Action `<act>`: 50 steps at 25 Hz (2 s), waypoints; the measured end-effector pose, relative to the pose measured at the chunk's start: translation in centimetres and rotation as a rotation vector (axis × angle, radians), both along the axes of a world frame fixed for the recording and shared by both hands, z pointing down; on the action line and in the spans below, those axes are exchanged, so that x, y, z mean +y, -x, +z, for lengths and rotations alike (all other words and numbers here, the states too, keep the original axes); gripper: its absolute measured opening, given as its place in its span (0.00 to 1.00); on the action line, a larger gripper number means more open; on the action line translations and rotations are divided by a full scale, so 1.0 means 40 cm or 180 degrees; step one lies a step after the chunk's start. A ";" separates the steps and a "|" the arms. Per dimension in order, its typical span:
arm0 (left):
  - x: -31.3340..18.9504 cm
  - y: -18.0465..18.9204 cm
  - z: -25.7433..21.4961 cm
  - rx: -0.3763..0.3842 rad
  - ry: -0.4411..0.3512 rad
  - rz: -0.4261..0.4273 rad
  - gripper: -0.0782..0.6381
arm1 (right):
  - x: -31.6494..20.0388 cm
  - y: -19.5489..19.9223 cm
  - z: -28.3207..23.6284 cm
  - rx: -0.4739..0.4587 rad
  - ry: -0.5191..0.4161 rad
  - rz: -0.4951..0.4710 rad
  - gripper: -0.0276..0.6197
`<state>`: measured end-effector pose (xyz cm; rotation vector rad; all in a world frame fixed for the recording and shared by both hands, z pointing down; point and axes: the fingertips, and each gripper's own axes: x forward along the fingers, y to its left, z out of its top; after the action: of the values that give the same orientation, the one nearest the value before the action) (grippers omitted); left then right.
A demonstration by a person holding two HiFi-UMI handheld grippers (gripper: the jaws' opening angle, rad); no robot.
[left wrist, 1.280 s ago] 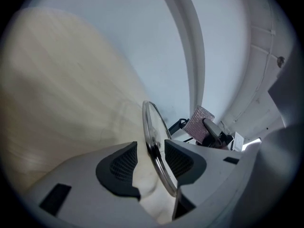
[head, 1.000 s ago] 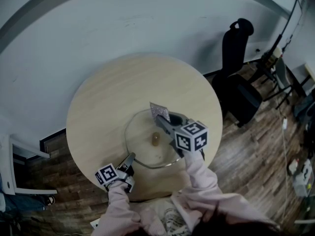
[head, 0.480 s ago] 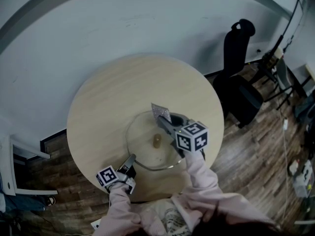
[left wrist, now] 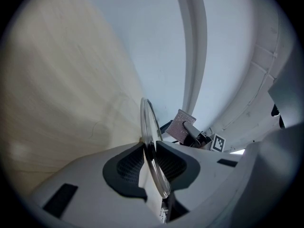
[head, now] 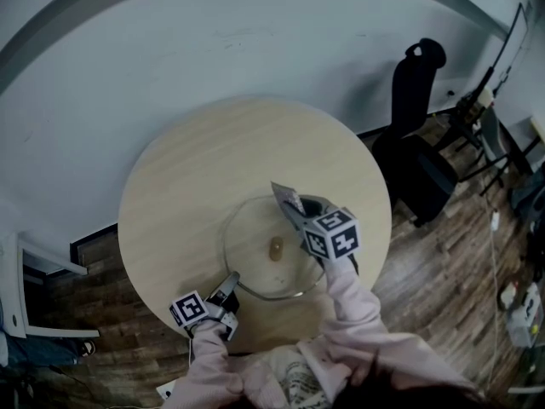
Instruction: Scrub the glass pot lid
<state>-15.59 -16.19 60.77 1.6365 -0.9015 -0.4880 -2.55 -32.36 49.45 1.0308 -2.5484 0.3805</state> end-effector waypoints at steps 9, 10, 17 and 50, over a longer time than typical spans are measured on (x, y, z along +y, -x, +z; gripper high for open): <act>0.004 0.007 0.004 -0.0131 -0.0006 0.0064 0.22 | -0.026 0.031 0.044 0.0542 -0.0078 -0.0172 0.16; 0.003 0.008 0.004 -0.0148 -0.0012 0.0071 0.22 | -0.033 0.036 0.047 0.0587 -0.0107 -0.0193 0.16; 0.005 0.001 0.008 -0.0057 0.0087 0.0054 0.22 | -0.042 0.066 0.053 0.0961 -0.0059 -0.0304 0.16; -0.002 0.000 0.010 -0.0075 0.0170 0.0063 0.22 | -0.021 0.180 0.148 0.1872 -0.0051 -0.0772 0.16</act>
<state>-15.58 -16.26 61.18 1.6042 -0.9076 -0.4283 -9.76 -33.18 55.38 0.6921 -2.1031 -0.0158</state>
